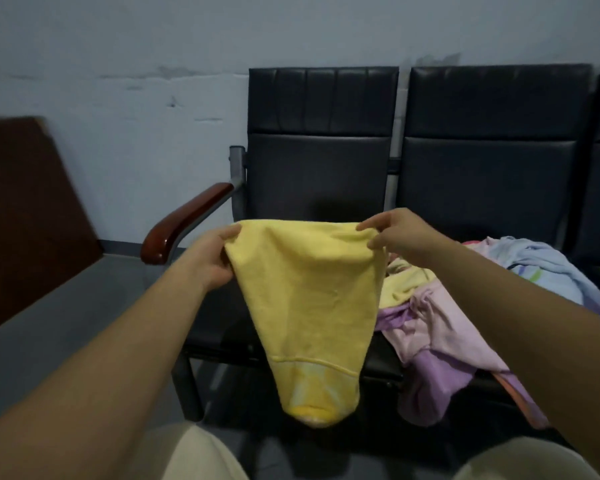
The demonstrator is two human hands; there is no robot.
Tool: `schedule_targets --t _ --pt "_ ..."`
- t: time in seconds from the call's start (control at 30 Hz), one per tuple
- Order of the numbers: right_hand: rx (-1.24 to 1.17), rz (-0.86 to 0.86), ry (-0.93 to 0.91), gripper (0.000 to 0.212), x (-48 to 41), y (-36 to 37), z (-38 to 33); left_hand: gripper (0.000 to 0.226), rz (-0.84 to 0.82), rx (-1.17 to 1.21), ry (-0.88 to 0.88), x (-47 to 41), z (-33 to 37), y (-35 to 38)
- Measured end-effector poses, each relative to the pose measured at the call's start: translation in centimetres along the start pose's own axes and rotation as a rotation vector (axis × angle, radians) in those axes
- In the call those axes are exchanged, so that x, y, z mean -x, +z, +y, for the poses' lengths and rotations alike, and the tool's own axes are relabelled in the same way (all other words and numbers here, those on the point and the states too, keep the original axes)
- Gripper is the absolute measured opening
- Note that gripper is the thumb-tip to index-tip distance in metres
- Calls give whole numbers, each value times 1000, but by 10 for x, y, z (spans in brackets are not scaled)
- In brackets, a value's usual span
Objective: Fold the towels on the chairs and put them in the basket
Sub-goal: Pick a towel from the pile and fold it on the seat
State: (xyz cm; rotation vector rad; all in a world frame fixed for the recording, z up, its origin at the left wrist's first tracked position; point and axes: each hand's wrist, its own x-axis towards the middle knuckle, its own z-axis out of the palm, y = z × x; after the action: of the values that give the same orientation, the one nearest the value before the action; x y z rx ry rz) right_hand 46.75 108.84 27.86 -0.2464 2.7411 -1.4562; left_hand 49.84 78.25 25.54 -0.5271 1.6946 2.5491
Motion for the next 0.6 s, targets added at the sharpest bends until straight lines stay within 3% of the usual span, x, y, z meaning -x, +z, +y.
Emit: schedule_targets --t 0.1,0.2,0.33,0.4,0.47,0.53,0.6 --pt "140 127 -78 10 0 -20 -24 46 38 -149 224 5 36 2" --pt "103 190 -119 6 -2 -33 -36 52 76 -243 352 13 61 9" --pt "-644 136 122 27 0 -50 -38 39 131 -267 388 18 76 12" --pt "-791 58 136 30 2 -59 -33 41 162 -253 392 18 79 10" --pt "-603 45 101 28 5 -61 -27 51 173 -266 411 17 79 4" --pt "-208 157 45 16 9 -57 -21 53 149 -316 435 12 77 -4" --pt "3 259 1 6 10 -53 -17 50 111 -356 446 13 75 -7"
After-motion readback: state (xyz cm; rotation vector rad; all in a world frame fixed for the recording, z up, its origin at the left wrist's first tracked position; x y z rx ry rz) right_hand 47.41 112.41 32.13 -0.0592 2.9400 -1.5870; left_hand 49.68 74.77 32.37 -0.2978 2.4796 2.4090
